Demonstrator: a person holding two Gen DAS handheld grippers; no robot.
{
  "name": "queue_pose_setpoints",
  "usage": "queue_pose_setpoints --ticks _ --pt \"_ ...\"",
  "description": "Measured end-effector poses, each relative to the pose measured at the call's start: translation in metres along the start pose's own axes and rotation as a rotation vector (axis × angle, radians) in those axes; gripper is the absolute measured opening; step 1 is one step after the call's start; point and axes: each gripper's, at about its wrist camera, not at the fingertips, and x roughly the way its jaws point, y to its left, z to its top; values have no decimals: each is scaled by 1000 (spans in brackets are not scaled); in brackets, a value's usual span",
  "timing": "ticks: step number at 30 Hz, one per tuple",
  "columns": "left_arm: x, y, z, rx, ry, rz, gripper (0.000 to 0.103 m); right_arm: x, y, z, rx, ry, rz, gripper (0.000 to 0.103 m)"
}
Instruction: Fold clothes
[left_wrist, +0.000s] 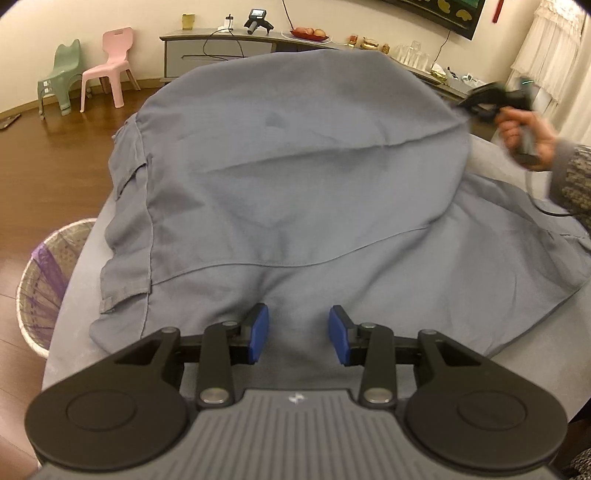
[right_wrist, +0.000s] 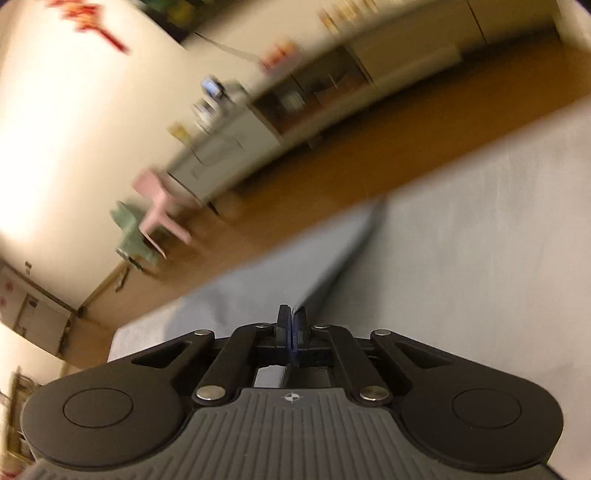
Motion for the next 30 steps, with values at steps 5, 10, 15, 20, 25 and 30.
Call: queue_pose_setpoints --ticks 5,10,15,20,25,30 --pt "-7 2 -9 -1 -5 95 33 -180 34 -43 -198 -204 120 0" --pt "-14 18 -16 -77 14 182 32 -298 16 -148 -296 -122 81 3" --pt "-16 16 -16 -98 63 262 33 -320 -85 -204 60 -5 13 81" --pt "-32 8 -24 -61 77 354 34 -345 -172 -202 487 -120 -47 83" --pt "-70 7 -24 -155 -17 299 36 -376 -227 -196 641 -253 -151 83" --pt "-80 0 6 -178 -88 220 41 -350 -262 -170 701 -328 -186 74"
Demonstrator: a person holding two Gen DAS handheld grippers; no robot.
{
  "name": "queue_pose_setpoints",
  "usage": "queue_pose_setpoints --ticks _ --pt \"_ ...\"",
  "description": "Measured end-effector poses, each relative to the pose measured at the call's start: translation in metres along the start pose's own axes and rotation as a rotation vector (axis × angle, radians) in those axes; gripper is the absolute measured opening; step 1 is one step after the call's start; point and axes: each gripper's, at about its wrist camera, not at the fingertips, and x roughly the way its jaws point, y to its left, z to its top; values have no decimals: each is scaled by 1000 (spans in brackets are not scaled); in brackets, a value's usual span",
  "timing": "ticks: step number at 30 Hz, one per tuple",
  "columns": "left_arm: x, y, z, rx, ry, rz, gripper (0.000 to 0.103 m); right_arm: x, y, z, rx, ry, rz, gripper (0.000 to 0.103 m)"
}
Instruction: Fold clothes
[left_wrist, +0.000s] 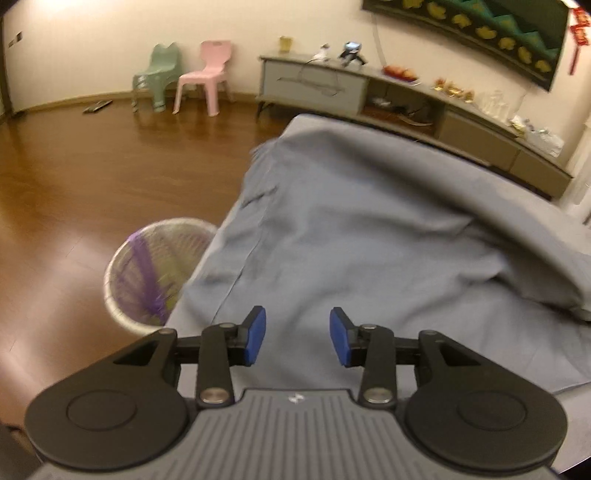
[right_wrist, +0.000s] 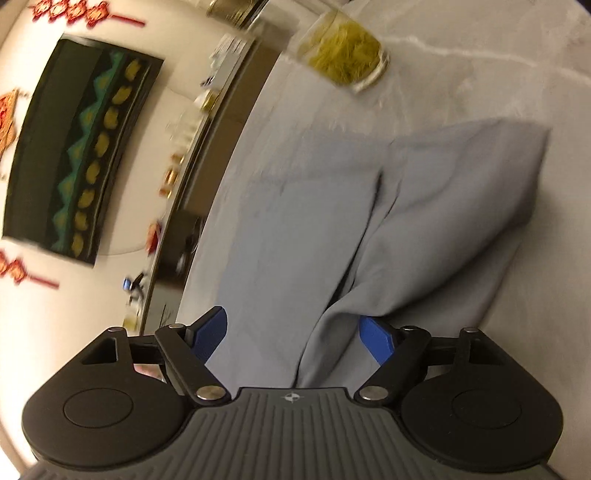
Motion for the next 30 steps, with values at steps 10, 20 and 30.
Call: queue_pose_setpoints --ticks 10,20,30 --pt "68 -71 5 255 126 -52 43 17 20 -17 -24 226 100 65" --pt "79 -86 -9 312 170 5 46 51 87 -16 -294 155 75 2" --pt "93 -84 -6 294 151 9 50 -49 35 7 -300 8 41 12"
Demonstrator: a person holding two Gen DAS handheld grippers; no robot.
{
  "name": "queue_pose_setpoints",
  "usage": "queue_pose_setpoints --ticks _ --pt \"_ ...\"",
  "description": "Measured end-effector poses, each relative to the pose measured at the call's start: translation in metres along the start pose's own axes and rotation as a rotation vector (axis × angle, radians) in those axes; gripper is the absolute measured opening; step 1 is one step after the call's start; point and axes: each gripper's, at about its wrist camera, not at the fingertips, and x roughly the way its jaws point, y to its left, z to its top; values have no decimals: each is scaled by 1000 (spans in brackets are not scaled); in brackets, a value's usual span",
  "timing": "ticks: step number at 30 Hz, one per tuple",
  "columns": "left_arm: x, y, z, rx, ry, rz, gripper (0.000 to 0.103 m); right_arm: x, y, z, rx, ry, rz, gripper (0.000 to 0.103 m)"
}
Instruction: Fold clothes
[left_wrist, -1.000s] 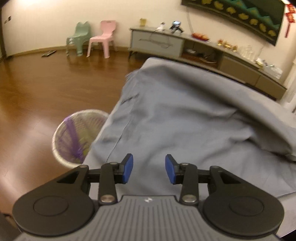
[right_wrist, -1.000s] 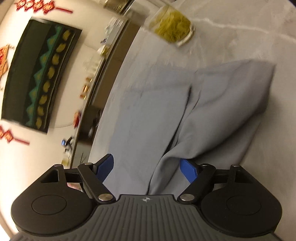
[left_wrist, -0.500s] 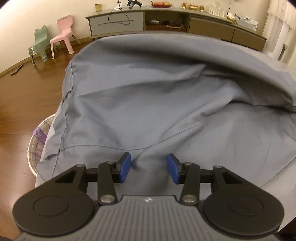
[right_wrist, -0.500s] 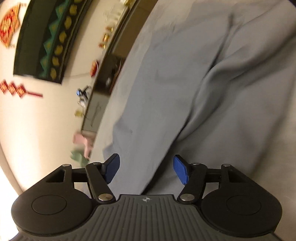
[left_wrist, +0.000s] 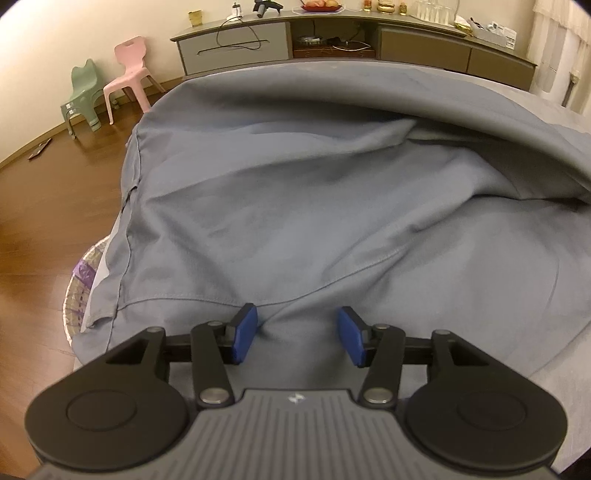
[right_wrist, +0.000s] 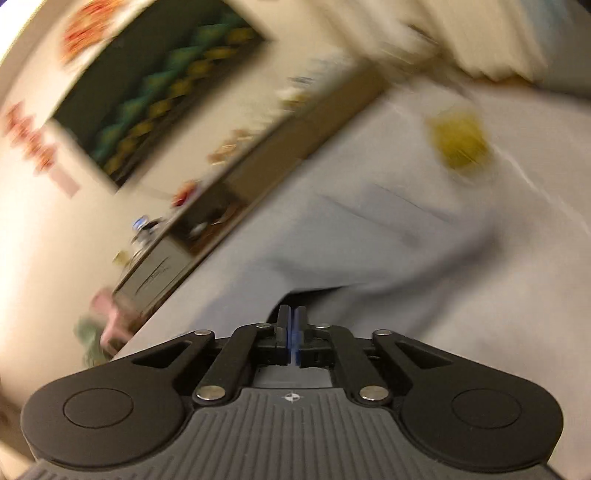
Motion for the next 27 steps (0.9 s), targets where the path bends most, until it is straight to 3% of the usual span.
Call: queue_pose_setpoints --ticks 1,3,4,8,12,14,15,16,18,21,24,27 --pt "-1 -1 0 6 0 4 50 8 -6 5 74 24 37 18" --pt "-2 -4 -1 18 0 13 50 23 -5 14 164 51 104 50" --pt "-2 -4 -1 15 0 12 50 28 2 16 171 54 127 56" --pt "-1 -1 0 4 2 7 50 55 10 25 184 67 91 58" --pt "0 -3 1 11 5 12 50 98 17 28 208 135 60 58" --pt "0 -4 1 12 5 13 51 110 22 32 186 139 50 50" --pt "0 -3 1 12 5 13 51 109 27 36 149 114 33 11" --pt "0 -3 1 11 6 12 51 103 34 41 96 73 9 0" --pt "0 -3 1 10 6 9 51 93 47 51 -11 -10 -40 0" --pt "-2 -4 -2 18 1 2 51 11 86 51 -229 -234 -19 0" --pt "-1 -2 -2 8 -7 -10 52 -22 69 34 -231 -182 -75 0" --pt "0 4 -1 -28 -14 -30 52 -3 16 18 -84 -50 -207 0"
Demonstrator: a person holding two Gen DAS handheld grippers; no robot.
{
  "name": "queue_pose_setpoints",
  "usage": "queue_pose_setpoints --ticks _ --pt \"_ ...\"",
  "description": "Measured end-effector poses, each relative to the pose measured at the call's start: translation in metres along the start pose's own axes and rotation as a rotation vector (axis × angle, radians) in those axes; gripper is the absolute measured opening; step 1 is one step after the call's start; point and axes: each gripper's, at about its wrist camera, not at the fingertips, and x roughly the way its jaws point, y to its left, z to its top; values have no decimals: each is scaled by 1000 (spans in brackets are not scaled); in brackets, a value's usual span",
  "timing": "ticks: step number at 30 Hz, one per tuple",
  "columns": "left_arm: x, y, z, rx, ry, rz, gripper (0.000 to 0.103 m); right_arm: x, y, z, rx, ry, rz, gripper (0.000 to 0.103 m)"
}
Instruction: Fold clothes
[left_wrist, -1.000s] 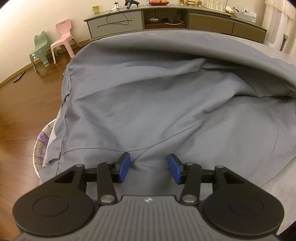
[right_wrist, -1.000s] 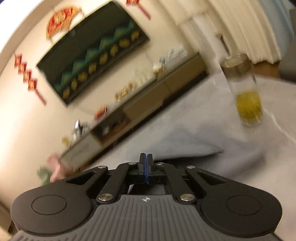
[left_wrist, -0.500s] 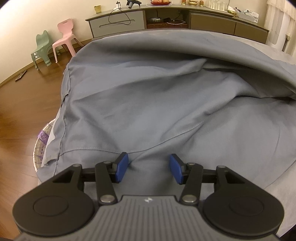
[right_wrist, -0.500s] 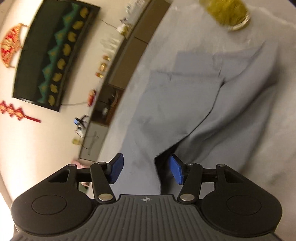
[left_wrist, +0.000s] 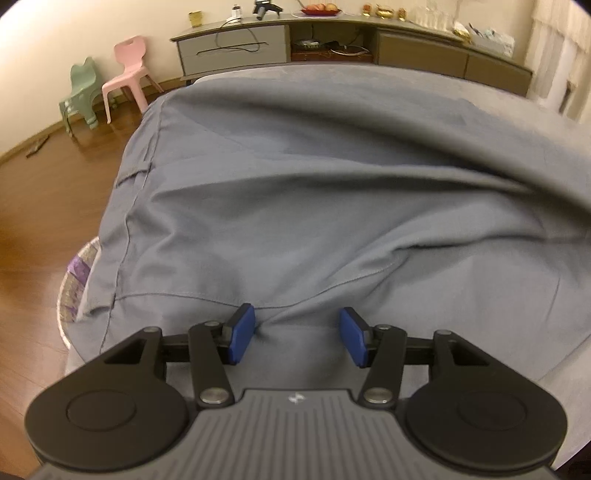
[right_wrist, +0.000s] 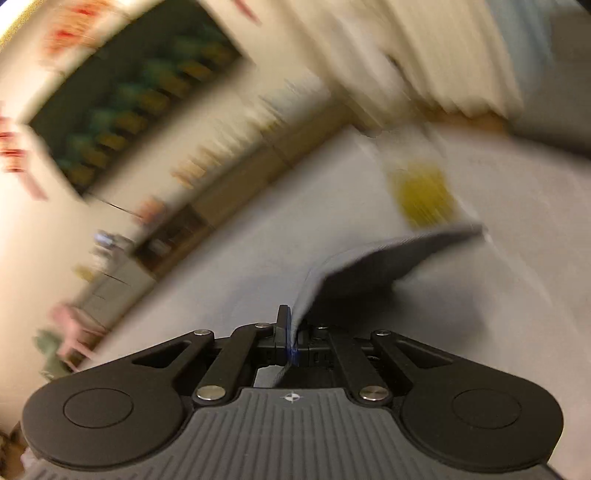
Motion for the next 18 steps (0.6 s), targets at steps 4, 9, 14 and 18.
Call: queue_pose_setpoints --ticks 4,9,14,18 --pt "0 -3 0 -7 -2 -2 52 19 -20 -15 86 55 -46 0" --pt "-3 1 1 -35 -7 -16 52 11 -4 -3 -53 -43 -102 0" --pt "-59 52 -27 -285 -205 -59 60 29 -34 -3 122 9 -126 0" --pt "-72 98 -71 -483 -198 -48 61 28 -32 -1 123 -46 -179 0"
